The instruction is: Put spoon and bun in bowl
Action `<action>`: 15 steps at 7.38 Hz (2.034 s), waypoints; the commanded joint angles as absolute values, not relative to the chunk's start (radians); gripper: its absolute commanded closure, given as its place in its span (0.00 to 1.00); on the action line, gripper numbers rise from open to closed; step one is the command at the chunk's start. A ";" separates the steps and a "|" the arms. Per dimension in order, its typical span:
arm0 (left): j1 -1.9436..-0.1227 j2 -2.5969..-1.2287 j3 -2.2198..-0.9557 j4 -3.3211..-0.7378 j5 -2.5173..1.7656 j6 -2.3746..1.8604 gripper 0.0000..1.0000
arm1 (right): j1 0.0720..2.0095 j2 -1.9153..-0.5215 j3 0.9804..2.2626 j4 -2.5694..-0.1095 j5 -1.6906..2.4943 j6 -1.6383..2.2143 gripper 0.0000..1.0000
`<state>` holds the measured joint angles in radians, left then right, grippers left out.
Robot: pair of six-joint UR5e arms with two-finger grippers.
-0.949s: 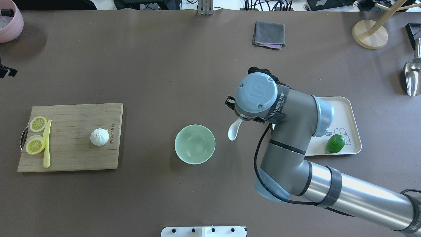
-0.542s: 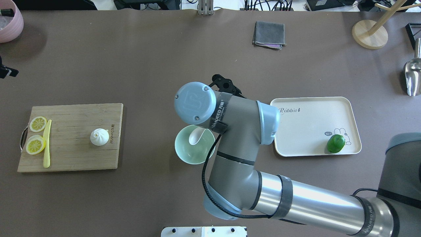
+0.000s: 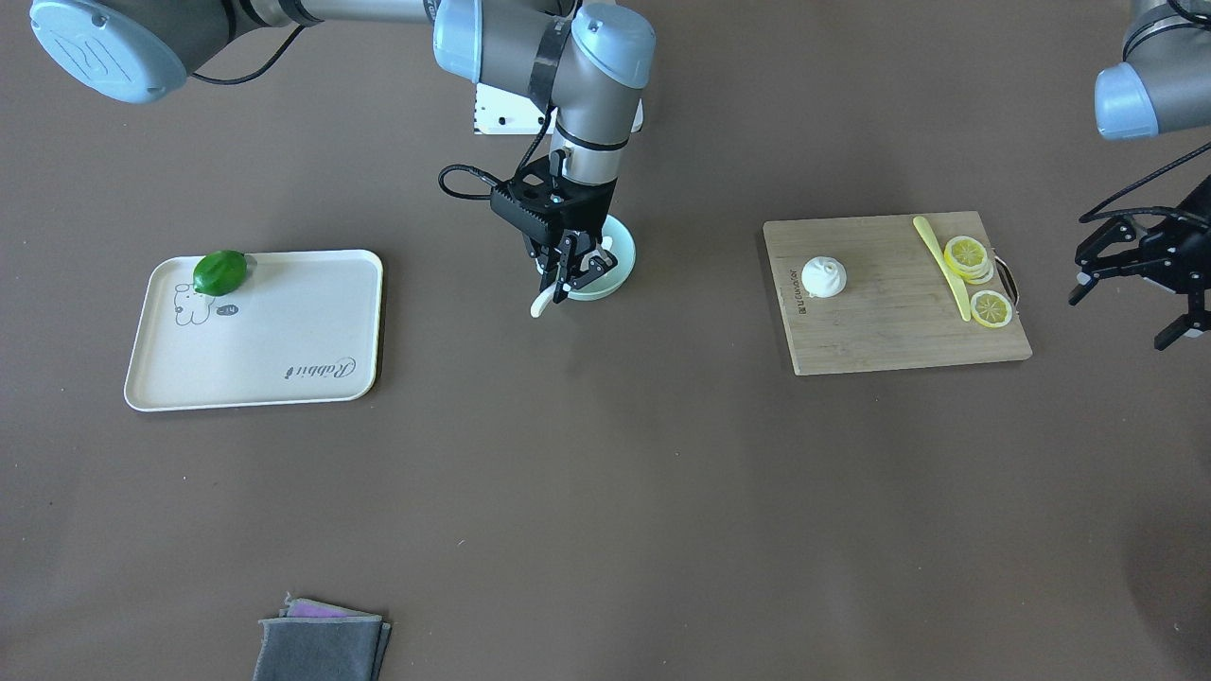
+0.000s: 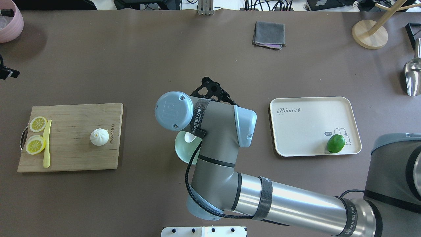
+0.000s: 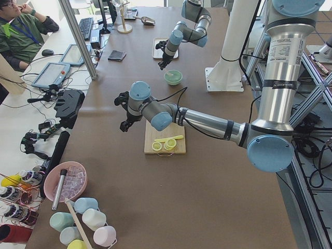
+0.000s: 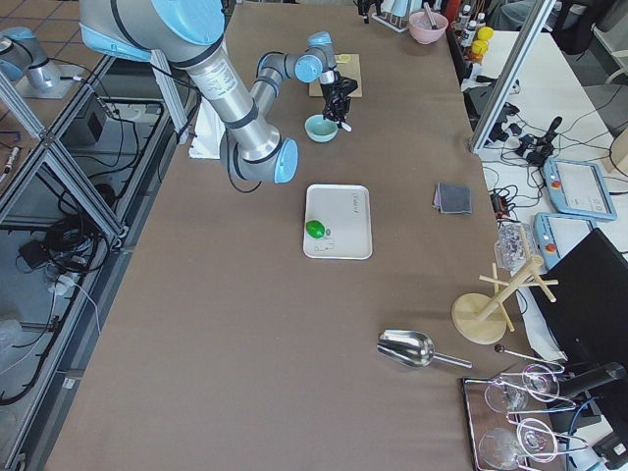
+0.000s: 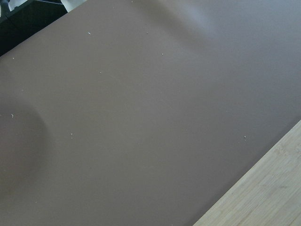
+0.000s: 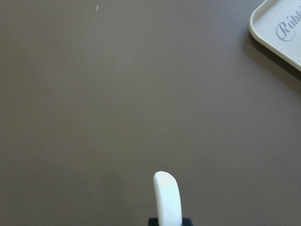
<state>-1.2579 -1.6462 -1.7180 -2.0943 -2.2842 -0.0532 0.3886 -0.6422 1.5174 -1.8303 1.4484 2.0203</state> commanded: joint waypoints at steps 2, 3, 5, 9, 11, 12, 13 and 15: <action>-1.256 -1.646 -1.720 -2.094 -2.287 -0.066 0.02 | 0.393 -0.685 1.616 -1.833 1.419 1.921 0.00; -1.255 -1.646 -1.727 -2.097 -2.289 -0.116 0.02 | 0.415 -0.742 1.709 -1.835 1.428 1.843 0.00; -1.142 -1.640 -1.726 -2.266 -2.281 -0.504 0.02 | 0.521 -0.897 1.891 -1.830 1.546 1.647 0.00; -0.773 -1.589 -1.839 -2.365 -2.009 -0.874 0.02 | 0.799 -1.200 1.967 -1.622 1.849 1.184 0.00; -0.563 -1.568 -1.853 -2.364 -1.759 -0.893 0.02 | 0.927 -1.308 1.968 -1.577 1.971 0.949 0.00; -0.505 -1.562 -1.850 -2.364 -1.684 -0.894 0.02 | 0.969 -1.334 1.970 -1.575 2.002 0.893 0.00; -0.506 -1.559 -1.845 -2.364 -1.680 -0.891 0.02 | 0.979 -1.338 1.970 -1.575 2.008 0.891 0.00; -0.532 -1.536 -1.844 -2.364 -1.680 -0.879 0.03 | 0.977 -1.335 1.974 -1.575 2.008 0.899 0.00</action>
<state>-0.5221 -1.5463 -1.8449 -2.3639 -1.6855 -0.8837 0.9737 -1.3339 1.9709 -1.5759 2.0048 0.8991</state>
